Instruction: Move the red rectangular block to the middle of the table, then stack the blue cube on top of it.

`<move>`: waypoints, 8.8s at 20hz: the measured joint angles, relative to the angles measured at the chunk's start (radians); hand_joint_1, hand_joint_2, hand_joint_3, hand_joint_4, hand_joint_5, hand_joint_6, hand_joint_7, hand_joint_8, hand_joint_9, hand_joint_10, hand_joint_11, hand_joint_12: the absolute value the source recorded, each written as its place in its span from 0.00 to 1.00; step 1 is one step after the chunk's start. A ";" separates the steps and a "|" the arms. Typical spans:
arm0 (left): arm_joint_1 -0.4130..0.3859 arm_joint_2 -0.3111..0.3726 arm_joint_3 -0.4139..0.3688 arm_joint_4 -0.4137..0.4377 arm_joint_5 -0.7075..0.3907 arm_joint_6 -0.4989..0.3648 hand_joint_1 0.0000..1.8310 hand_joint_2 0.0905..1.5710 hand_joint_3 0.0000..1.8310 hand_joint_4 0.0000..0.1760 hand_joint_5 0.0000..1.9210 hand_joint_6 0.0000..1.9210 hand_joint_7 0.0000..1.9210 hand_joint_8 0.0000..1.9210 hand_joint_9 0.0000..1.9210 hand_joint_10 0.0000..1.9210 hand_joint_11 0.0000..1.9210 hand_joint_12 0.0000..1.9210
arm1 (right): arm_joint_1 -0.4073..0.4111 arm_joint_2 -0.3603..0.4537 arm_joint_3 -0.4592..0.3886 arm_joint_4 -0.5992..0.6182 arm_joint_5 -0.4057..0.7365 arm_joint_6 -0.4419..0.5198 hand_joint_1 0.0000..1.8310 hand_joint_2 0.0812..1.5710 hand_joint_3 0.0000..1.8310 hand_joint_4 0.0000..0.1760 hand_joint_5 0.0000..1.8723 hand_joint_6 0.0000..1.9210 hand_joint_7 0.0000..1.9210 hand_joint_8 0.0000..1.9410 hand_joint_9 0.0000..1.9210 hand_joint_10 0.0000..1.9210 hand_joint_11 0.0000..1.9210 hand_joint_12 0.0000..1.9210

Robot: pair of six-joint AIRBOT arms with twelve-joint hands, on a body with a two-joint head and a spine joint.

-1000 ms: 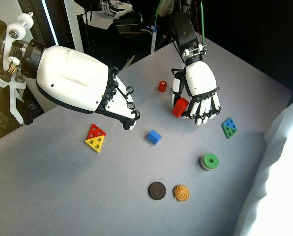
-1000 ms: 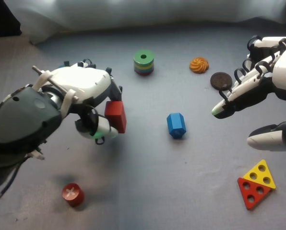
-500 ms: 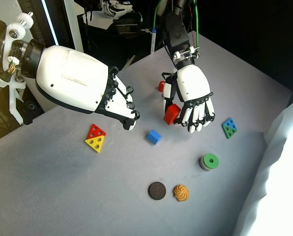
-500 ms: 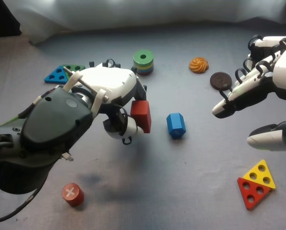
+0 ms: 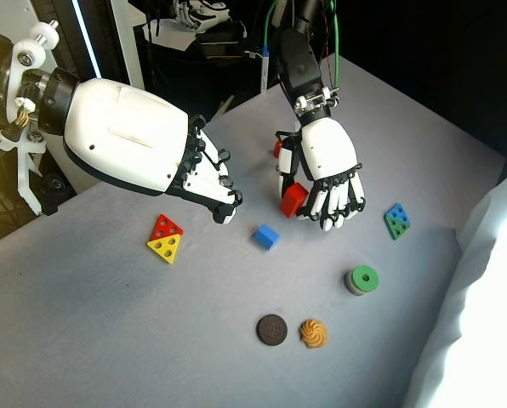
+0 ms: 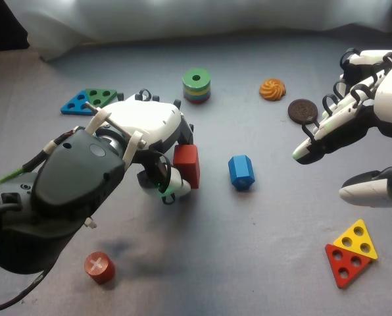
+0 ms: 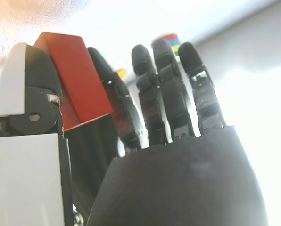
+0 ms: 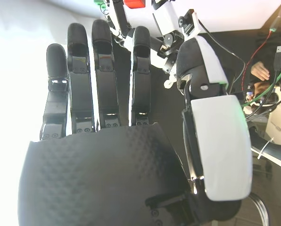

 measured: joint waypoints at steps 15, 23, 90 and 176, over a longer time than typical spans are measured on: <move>0.036 -0.037 0.030 0.037 -0.026 -0.052 0.58 0.68 0.00 0.50 0.53 0.47 0.32 0.00 0.26 0.00 0.00 0.53 | -0.003 0.000 0.000 0.000 0.001 -0.023 0.27 0.76 0.00 0.00 0.36 0.00 0.35 0.00 0.31 0.00 0.00 0.64; 0.039 -0.043 0.037 0.042 -0.026 -0.061 0.56 0.69 0.00 0.80 0.51 0.51 0.30 0.00 0.24 0.00 0.00 0.51 | -0.003 0.000 0.000 0.000 0.002 -0.036 0.27 0.76 0.00 0.00 0.36 0.00 0.35 0.00 0.31 0.00 0.00 0.65; 0.006 0.404 -0.146 -0.079 0.181 0.191 0.04 0.78 0.00 0.00 0.24 0.00 0.23 0.00 0.20 0.00 0.00 0.41 | -0.163 -0.562 0.301 1.510 0.473 -1.324 0.45 0.39 0.00 0.34 0.26 0.02 0.00 0.00 0.00 0.00 0.00 0.00; -0.006 0.407 -0.151 -0.110 0.154 0.206 0.06 0.80 0.00 0.00 0.24 0.00 0.23 0.00 0.19 0.00 0.00 0.38 | -0.054 -0.630 0.469 1.540 0.344 -1.444 0.58 0.66 0.00 1.00 0.58 0.43 0.07 0.00 0.00 0.00 0.00 0.00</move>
